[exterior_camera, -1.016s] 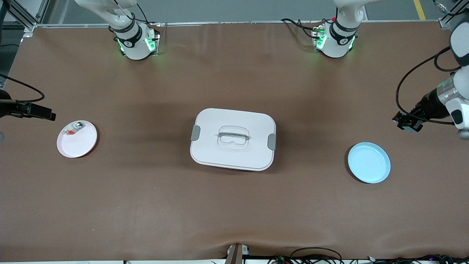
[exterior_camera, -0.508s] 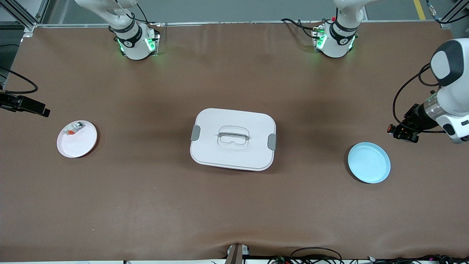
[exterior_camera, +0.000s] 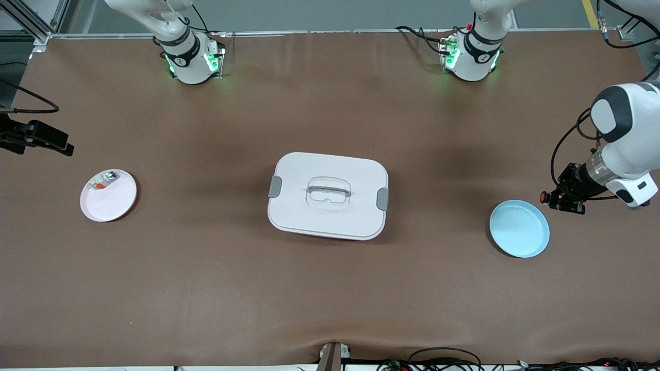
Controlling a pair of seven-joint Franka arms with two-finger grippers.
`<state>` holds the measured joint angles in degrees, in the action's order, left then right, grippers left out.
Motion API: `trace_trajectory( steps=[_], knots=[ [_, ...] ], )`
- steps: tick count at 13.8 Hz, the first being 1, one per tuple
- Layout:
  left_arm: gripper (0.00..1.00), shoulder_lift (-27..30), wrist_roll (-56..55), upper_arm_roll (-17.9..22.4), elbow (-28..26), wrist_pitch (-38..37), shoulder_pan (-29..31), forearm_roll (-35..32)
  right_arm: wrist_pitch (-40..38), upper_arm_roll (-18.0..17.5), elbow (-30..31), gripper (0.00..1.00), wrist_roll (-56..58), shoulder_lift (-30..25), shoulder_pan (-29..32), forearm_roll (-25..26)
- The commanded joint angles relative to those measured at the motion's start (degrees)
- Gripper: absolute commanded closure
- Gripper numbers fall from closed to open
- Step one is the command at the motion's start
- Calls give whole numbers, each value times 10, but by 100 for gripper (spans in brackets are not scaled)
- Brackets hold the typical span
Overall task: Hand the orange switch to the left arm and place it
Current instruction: 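Move the switch with the left gripper over the light-blue plate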
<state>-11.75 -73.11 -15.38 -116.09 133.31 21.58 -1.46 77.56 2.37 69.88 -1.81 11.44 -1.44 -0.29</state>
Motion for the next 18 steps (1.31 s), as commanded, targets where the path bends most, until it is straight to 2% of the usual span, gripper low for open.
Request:
trace_trajectory(
  steps=[1, 9, 13, 18],
  knots=[
    [100, -27, -53, -6, -3, 38, 6, -7, 13, 0, 51, 0, 9, -38, 3, 10],
    [100, -104, -54, -4, 6, 47, 7, -10, 75, -1, 202, 0, 8, -142, 10, 6],
    [100, -131, -53, -4, 27, 47, 6, -12, 71, -8, 211, 0, 8, -153, 21, 5],
    [100, -185, -54, -3, 81, 47, 0, -13, 73, -15, 214, 0, 8, -161, 29, 5]
  ],
)
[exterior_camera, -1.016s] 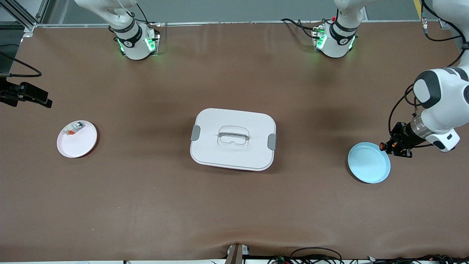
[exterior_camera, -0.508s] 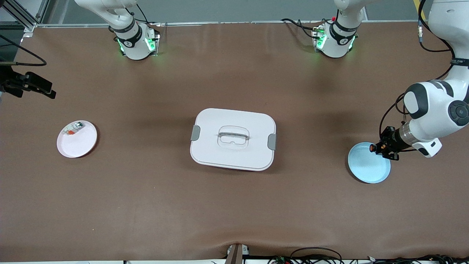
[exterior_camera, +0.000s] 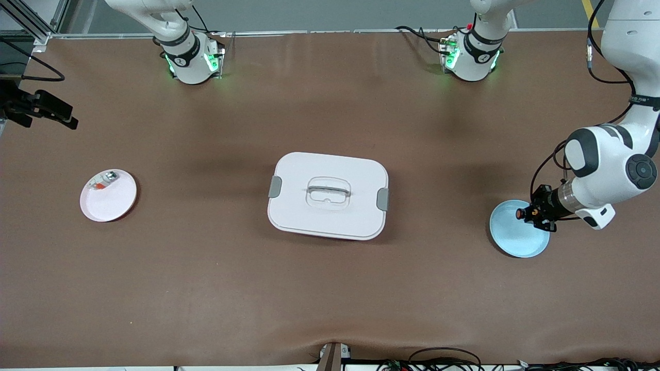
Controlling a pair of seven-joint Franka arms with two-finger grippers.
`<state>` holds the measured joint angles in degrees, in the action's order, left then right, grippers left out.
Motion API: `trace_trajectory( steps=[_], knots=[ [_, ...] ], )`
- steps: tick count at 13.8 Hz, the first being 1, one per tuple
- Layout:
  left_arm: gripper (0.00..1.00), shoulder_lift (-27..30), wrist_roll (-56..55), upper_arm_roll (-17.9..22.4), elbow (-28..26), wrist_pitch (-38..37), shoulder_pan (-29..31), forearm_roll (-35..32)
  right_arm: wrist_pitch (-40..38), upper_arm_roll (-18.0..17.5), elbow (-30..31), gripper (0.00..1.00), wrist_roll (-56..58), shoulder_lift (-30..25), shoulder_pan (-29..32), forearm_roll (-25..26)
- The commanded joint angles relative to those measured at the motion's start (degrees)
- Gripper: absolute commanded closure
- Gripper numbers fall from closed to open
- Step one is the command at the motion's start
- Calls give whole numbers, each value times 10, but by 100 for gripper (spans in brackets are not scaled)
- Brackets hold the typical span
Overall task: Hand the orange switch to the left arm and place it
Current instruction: 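Move the switch with the left gripper over the light-blue plate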
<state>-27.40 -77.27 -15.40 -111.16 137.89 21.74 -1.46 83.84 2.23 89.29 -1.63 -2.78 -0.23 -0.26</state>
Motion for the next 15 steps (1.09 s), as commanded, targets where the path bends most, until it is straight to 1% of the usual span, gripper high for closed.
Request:
trace_trajectory(
  steps=[1, 3, 4, 7, 11, 14, 15],
  knots=[
    [100, -35, -15, -2, 34, 1, -1, -29, 11, -14, 19, 0, 3, -20, 18, 4],
    [100, -53, -24, -2, 43, 2, -1, -57, 11, -13, 19, 0, 0, -22, 20, -2],
    [100, -56, -25, -2, 45, 2, 0, -58, 11, -13, 19, 0, 0, -23, 20, -10],
    [100, -59, -25, -3, 44, 3, 1, -58, 10, -12, 19, 0, -1, -24, 19, -10],
    [100, -76, -25, -2, 44, 24, 3, -57, 11, -12, 19, 0, -15, -25, 18, -10],
    [94, -84, -25, -3, 43, 35, 0, -57, 13, -12, 19, 0, -15, -25, 17, -9],
    [94, -85, -25, -3, 43, 36, 1, -57, 13, -12, 19, 0, -15, -27, 17, -9]
  ],
)
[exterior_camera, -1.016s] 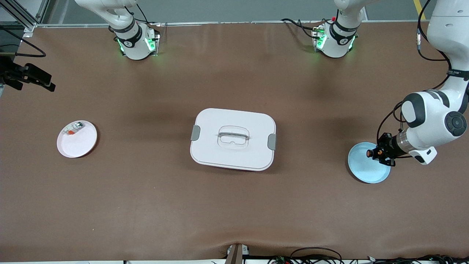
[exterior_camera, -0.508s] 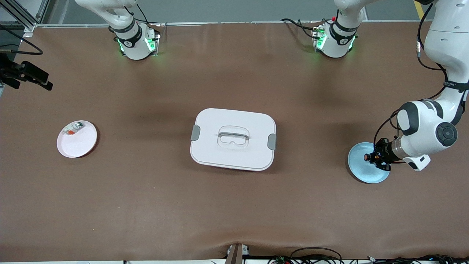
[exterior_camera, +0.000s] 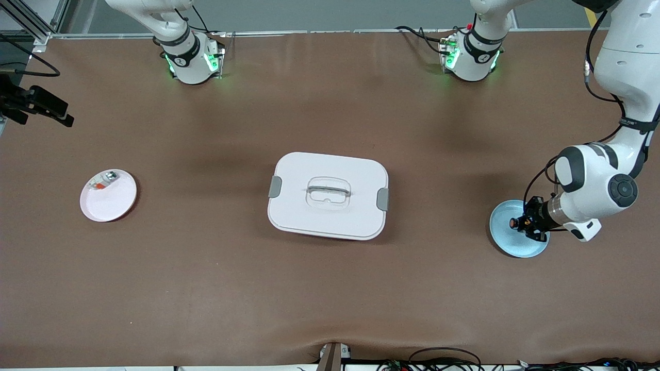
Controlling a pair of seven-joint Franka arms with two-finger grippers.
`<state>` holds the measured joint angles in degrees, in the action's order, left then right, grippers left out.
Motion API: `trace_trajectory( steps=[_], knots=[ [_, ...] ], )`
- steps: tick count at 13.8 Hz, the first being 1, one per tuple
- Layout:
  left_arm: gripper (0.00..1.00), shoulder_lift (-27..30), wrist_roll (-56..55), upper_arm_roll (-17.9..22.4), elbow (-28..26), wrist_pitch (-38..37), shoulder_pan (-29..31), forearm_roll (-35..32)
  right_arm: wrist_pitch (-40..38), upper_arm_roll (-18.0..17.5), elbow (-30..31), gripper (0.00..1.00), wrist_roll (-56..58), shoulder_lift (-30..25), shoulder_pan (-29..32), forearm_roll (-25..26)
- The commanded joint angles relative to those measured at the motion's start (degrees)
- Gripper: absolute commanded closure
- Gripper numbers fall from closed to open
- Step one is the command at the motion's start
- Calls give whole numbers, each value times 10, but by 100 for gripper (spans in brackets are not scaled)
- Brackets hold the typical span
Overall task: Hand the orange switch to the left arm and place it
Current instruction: 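Move the switch with the left gripper over the light-blue plate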
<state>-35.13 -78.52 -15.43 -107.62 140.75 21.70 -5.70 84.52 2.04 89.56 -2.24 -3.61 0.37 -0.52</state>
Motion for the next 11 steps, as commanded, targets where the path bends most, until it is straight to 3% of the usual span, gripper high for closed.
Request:
trace_trajectory(
  steps=[1, 3, 5, 6, 7, 8, 11],
  knots=[
    [94, -7, -13, -3, 7, 8, 4, -15, 6, -10, 18, 0, -9, -20, 11, -6],
    [92, -7, -13, -2, 8, 9, 5, -15, 7, -10, 18, 0, -9, -20, 10, -6],
    [78, -8, -10, -3, 8, 9, 11, -17, 11, -10, 18, 0, -9, -20, 10, -6],
    [53, -6, -9, -3, 7, 9, 14, -16, 12, -10, 18, 0, -9, -20, 10, -6],
    [40, -6, -12, -3, 8, 8, 12, -16, 14, -10, 18, 0, -9, -20, 11, -6],
    [0, -6, -13, -3, 9, 8, 11, -14, 18, -11, 18, 0, -9, -20, 10, -6],
    [0, 3, -1, -2, 7, 3, 6, -12, 22, -11, 18, 0, -9, -19, 8, -6]
  ],
)
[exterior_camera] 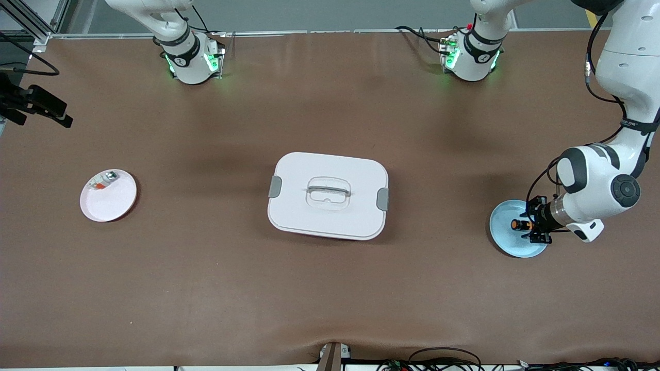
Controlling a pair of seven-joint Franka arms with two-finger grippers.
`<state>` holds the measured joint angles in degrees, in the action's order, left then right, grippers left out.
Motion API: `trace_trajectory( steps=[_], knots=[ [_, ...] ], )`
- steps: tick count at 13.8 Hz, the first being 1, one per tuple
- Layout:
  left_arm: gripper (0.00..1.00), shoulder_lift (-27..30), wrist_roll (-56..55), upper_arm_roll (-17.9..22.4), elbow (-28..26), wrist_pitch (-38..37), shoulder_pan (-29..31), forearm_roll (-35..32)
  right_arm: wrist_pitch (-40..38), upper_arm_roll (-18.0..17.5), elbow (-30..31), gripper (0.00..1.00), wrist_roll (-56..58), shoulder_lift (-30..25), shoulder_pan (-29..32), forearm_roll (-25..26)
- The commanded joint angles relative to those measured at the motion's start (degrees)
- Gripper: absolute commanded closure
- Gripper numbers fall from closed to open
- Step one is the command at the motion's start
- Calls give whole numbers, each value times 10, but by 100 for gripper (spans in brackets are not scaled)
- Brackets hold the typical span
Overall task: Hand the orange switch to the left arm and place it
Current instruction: 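Move the switch with the left gripper over the light-blue plate, then lower the switch onto the light-blue plate and open the left gripper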
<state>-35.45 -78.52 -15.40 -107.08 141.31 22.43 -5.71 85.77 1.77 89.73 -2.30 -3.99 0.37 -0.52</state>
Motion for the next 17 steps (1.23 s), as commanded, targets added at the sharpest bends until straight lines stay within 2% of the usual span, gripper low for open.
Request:
trace_trajectory(
  steps=[1, 3, 7, 10, 14, 17],
  knots=[
    [0, 18, 2, -2, -1, -4, -3, -11, 9, -8, 17, 0, -9, -16, 8, -6],
    [0, 41, 58, -2, -14, -5, -7, -11, 11, -8, 23, 0, -9, -17, 9, -6],
    [0, 82, 278, 1, -53, -6, -25, 23, 11, -7, 25, 0, -3, -21, 9, -6],
    [0, 114, 432, 10, -89, -7, -59, 53, 11, -8, 26, 0, -2, -22, 8, -4],
    [0, 144, 648, 48, -105, -7, -107, 69, 13, -9, 26, 0, -2, -22, 0, -1],
    [0, 166, 716, 62, -105, -7, -128, 69, 13, -8, 26, 0, -2, -22, 1, 0]
  ],
)
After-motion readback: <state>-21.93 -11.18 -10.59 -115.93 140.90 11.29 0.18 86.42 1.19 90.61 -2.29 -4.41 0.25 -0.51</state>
